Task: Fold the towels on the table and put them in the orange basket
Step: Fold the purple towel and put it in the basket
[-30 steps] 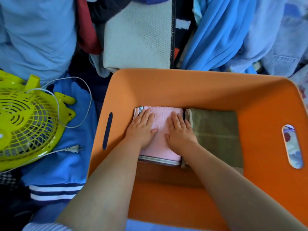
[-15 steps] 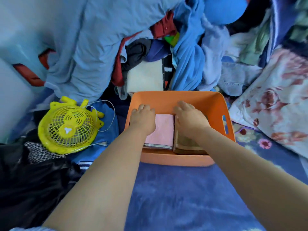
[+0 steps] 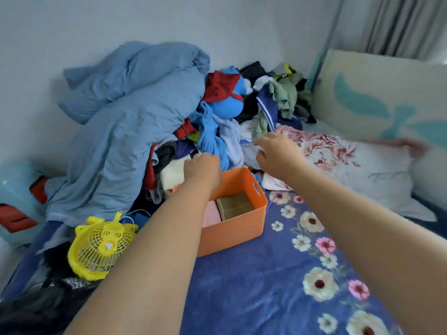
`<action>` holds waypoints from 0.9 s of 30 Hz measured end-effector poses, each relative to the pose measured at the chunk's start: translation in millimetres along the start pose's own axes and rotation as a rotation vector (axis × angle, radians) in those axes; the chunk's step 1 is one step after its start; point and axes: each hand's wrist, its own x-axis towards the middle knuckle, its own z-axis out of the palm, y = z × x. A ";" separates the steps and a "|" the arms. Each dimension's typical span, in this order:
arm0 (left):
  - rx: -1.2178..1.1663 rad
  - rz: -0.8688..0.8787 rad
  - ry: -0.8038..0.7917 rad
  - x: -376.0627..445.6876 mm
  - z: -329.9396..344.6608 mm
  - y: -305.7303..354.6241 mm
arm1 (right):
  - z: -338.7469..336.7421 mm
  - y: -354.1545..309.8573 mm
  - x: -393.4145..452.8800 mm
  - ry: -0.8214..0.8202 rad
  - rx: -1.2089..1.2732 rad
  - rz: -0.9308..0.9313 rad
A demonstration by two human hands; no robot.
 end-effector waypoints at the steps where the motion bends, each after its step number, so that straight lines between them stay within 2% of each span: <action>1: 0.003 0.038 0.021 -8.1 -14.7 10.4 | -19.4 2.6 -10.9 0.030 -0.020 0.031; 5: 0.015 0.228 0.112 -42.7 -85.2 73.7 | -103.8 28.3 -75.0 0.146 -0.136 0.190; 12: -0.008 0.572 0.241 -111.4 -160.7 210.4 | -208.1 89.0 -206.7 0.224 -0.295 0.477; 22: -0.137 1.130 0.316 -307.2 -223.3 458.1 | -336.8 168.9 -489.2 0.214 -0.504 1.049; 27: -0.203 1.326 0.318 -414.9 -243.8 552.6 | -393.7 185.1 -612.1 0.238 -0.545 1.243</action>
